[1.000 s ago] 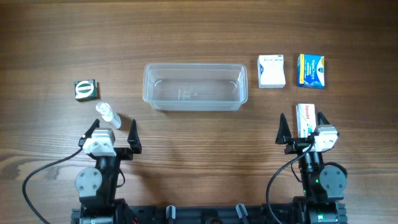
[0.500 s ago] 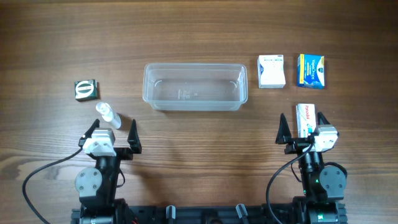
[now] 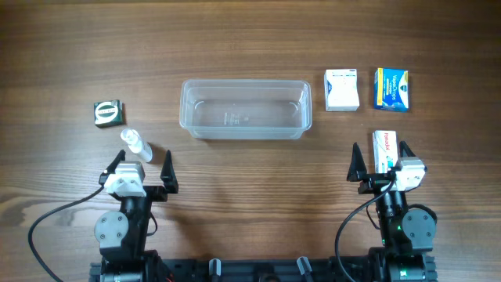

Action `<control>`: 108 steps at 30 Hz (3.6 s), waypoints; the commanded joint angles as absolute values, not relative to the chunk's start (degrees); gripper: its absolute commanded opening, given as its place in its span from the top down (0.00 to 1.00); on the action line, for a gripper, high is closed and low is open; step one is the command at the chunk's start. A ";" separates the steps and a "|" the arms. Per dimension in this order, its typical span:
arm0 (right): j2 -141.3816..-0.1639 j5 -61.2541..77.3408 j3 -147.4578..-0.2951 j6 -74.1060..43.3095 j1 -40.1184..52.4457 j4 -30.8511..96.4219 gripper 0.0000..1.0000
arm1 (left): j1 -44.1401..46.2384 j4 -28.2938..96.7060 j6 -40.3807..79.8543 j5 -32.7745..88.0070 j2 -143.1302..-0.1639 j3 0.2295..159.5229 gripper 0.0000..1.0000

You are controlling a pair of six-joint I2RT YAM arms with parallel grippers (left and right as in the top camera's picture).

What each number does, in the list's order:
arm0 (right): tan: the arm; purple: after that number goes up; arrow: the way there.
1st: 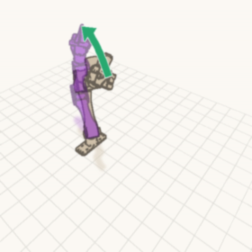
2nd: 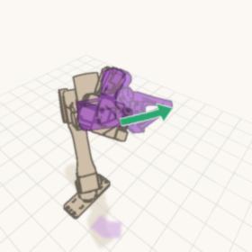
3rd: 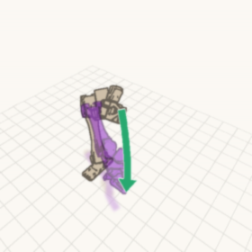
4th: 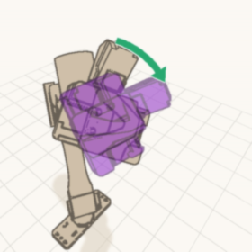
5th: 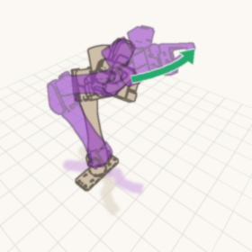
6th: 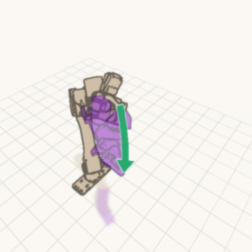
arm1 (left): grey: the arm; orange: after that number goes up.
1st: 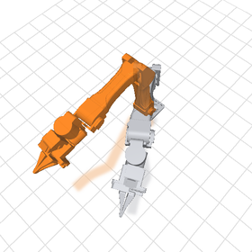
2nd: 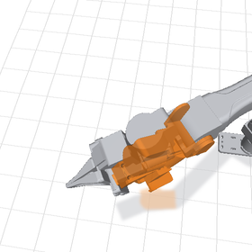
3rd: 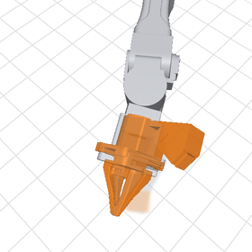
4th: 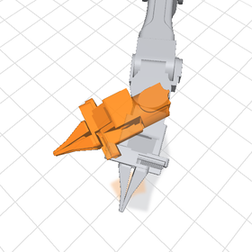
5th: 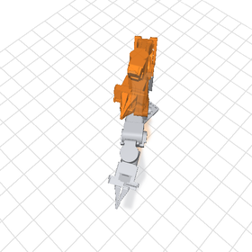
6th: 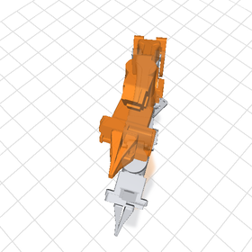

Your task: Pack container

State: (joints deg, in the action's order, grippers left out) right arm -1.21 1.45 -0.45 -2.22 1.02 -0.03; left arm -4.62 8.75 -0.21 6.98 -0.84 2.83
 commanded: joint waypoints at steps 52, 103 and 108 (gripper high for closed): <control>-0.64 0.95 -0.30 -1.50 1.10 -0.38 0.00 | -4.99 8.56 -1.28 7.88 -0.86 2.48 0.00; -80.29 3.86 -68.03 24.40 -0.36 17.56 0.00 | -4.99 8.56 -1.28 7.88 -0.86 2.48 0.00; -82.59 3.62 -68.03 15.94 -3.95 18.76 0.00 | -4.99 8.56 -1.28 7.88 -0.86 2.48 0.00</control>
